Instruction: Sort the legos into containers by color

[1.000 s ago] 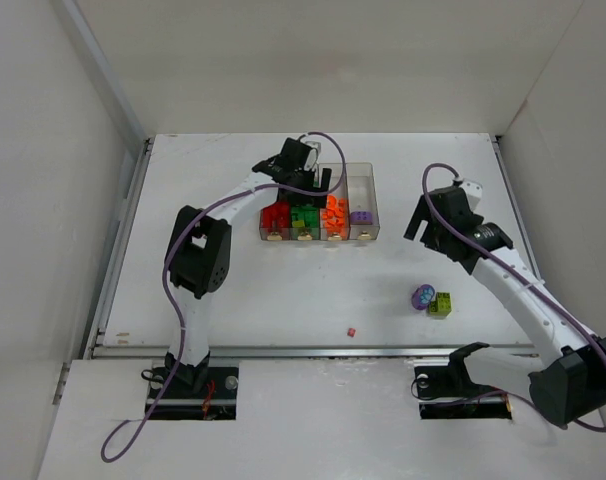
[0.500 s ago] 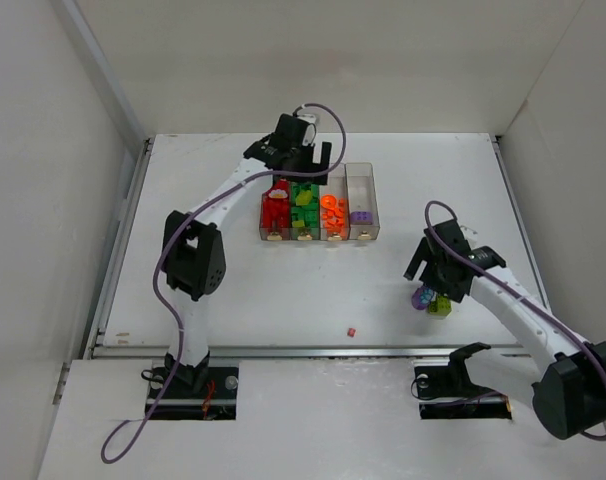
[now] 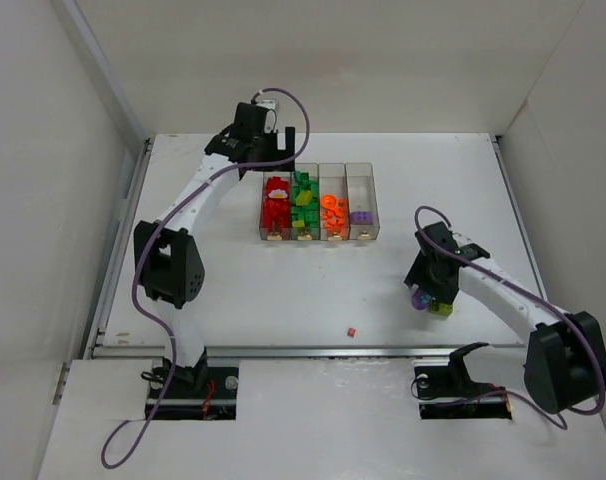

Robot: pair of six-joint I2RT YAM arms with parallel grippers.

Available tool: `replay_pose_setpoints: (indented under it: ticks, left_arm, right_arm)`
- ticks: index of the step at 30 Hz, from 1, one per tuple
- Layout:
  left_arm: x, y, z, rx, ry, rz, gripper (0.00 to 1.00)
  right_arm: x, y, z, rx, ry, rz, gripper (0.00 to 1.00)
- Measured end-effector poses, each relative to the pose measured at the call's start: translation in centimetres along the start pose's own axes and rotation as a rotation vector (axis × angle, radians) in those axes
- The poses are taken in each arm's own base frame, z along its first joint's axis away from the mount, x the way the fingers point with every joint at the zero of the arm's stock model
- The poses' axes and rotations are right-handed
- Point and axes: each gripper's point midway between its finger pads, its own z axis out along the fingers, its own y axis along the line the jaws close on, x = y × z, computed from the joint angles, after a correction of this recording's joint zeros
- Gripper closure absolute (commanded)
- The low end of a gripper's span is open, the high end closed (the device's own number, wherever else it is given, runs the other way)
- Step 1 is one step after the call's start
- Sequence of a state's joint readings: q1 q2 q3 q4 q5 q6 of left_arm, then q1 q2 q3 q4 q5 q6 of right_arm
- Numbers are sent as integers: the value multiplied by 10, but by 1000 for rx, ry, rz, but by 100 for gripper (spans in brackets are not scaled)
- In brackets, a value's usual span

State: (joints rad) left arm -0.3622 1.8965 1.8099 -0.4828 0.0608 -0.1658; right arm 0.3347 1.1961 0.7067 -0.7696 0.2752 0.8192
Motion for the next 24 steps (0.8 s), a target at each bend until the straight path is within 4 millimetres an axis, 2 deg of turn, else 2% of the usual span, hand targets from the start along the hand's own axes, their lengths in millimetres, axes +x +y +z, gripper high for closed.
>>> replay_pose_setpoints:
  ticks: [3, 7, 11, 18, 24]
  left_arm:
    - [7, 10, 3, -5, 22, -14, 1]
    - [16, 21, 5, -6, 44, -32, 1]
    - [18, 27, 5, -3, 49, -43, 1]
    - [11, 22, -1, 20, 28, -43, 1]
    - [8, 20, -7, 40, 17, -44, 1]
  right_arm:
    - [2, 0, 5, 16, 13, -3, 14]
    - [4, 0, 12, 31, 25, -7, 15]
    - [7, -1, 18, 50, 41, -24, 29]
    - [7, 0, 23, 57, 45, -32, 67]
    - [4, 5, 24, 39, 30, -47, 90]
